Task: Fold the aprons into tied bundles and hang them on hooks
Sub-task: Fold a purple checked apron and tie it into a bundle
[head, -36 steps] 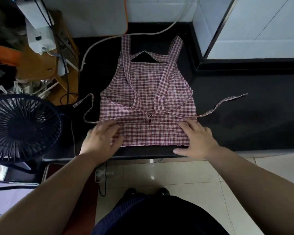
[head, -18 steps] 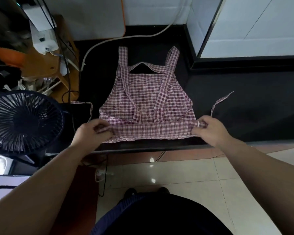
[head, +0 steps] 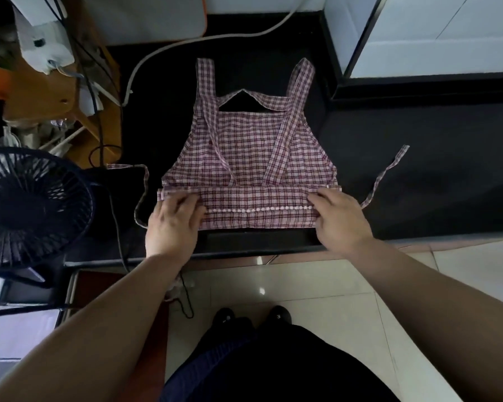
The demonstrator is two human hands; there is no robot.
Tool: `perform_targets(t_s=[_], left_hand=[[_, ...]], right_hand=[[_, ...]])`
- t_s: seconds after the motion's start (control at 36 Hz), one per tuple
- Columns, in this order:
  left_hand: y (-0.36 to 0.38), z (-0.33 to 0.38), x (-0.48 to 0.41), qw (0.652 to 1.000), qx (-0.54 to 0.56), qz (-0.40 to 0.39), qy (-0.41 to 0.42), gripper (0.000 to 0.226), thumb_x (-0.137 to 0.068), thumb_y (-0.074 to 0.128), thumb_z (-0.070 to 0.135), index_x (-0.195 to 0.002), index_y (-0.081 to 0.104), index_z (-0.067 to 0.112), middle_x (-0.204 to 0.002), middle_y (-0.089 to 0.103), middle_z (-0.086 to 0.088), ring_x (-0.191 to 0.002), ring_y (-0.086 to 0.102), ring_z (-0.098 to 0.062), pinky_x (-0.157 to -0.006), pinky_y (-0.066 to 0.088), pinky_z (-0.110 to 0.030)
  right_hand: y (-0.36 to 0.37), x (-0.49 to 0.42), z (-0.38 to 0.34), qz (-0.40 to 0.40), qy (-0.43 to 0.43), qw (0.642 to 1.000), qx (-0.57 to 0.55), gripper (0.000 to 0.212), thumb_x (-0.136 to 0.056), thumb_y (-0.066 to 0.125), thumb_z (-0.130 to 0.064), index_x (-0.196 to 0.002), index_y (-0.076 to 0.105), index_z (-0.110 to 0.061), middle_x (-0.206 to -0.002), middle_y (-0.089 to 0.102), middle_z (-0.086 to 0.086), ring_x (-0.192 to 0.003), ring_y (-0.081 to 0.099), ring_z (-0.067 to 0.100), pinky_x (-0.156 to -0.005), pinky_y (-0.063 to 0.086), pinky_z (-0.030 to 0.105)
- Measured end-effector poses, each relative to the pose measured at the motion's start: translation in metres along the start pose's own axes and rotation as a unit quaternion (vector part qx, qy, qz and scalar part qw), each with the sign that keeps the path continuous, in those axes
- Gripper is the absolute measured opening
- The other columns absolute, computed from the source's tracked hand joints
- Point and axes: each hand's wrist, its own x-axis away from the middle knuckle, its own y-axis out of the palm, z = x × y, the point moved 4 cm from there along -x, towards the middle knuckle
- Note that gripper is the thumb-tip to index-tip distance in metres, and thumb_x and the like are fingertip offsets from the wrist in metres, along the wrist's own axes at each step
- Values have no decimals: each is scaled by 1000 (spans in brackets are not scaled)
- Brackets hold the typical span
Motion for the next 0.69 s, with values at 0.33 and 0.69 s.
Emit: perform_targets(t_s=[0.33,0.69], left_hand=[[-6,-1,-15,964,-158,-201,75,91,-72,59,73,-147,27,31,-153,28,7,-142,22,-20,-115,10,-42],[-32,9,-36,926,-26,-376,-21,38,-91,59,26,-129,57,22,-125,56,-3,-107,54,-22,-85,45,-32]], right_hand=[[-16,-14,-1,-107,56,993,-1,52,-90,53,-37,-138,41,-23,-136,51,3,-118,50,24,-98,39,37],[-39,-17,4,-216,135,966,-36,27,-86,50,-33,-103,60,-15,-96,61,0,-84,58,17,-75,51,31]])
